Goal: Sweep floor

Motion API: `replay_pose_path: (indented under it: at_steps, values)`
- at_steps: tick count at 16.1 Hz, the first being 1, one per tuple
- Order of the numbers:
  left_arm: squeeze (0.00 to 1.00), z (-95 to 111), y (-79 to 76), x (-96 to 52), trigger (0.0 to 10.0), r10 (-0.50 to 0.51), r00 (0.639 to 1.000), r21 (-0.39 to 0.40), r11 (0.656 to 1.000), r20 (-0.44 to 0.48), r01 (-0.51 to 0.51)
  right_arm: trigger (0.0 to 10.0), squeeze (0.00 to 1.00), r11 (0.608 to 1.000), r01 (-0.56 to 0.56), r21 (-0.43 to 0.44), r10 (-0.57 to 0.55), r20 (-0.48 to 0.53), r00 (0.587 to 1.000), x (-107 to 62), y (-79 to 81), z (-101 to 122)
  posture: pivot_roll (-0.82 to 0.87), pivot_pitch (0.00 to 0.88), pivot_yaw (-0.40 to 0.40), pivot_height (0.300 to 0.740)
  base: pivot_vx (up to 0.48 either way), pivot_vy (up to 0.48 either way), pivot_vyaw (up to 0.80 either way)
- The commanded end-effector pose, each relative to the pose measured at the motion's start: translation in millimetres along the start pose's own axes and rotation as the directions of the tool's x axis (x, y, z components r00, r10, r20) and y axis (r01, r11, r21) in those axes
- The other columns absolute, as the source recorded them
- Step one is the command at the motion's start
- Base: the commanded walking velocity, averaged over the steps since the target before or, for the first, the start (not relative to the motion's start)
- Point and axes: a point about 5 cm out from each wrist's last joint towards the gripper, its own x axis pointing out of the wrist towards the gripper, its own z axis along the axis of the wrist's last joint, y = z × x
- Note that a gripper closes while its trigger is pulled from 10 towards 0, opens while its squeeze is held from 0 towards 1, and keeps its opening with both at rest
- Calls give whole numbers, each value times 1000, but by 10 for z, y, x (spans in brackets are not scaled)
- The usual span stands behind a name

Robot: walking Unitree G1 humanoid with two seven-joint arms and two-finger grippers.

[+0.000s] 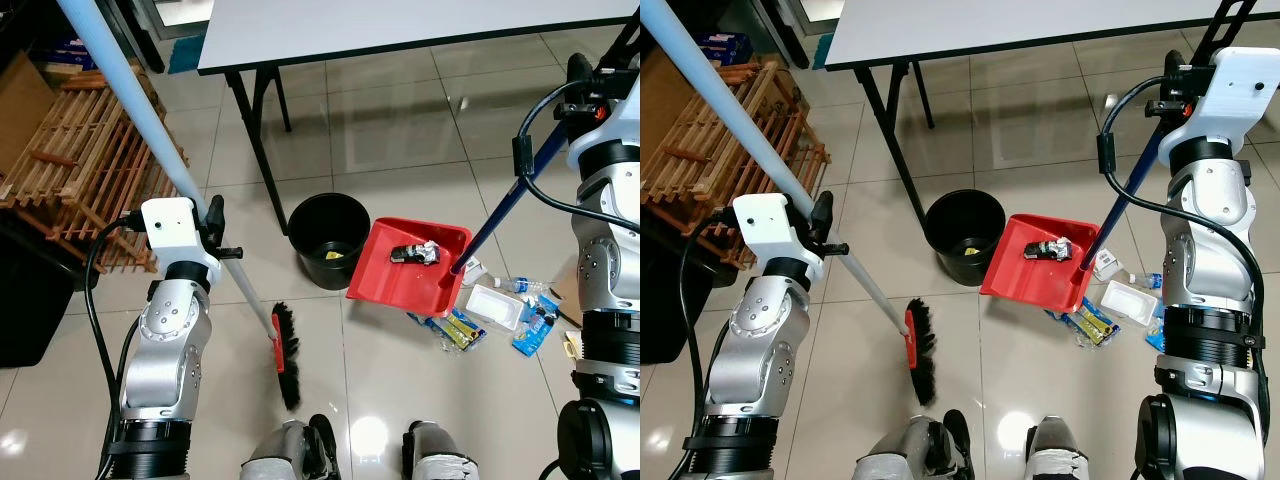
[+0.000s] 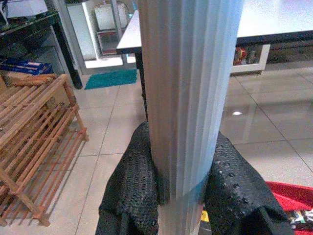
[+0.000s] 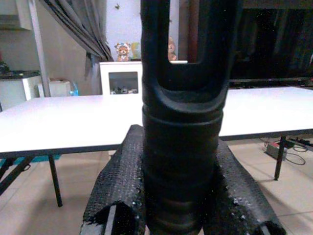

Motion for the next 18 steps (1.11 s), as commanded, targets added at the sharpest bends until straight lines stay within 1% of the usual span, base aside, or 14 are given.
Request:
replay_pose_path:
  at_steps: [1,15,18]
  values:
    - [0,125,43,-8,10000,17,998,2,1000,58,-17,10000,0,1000,1,19,-3,97,995,51,7,200,-190,182,142,740,311,0,0]
    - [0,125,43,-8,10000,17,998,2,1000,58,-17,10000,0,1000,1,19,-3,97,995,51,7,200,-190,182,142,740,311,0,0]
    - [0,76,39,-27,10000,9,999,8,1000,42,-9,10000,0,999,27,-18,-25,125,992,114,-119,314,-203,192,137,740,420,0,0]
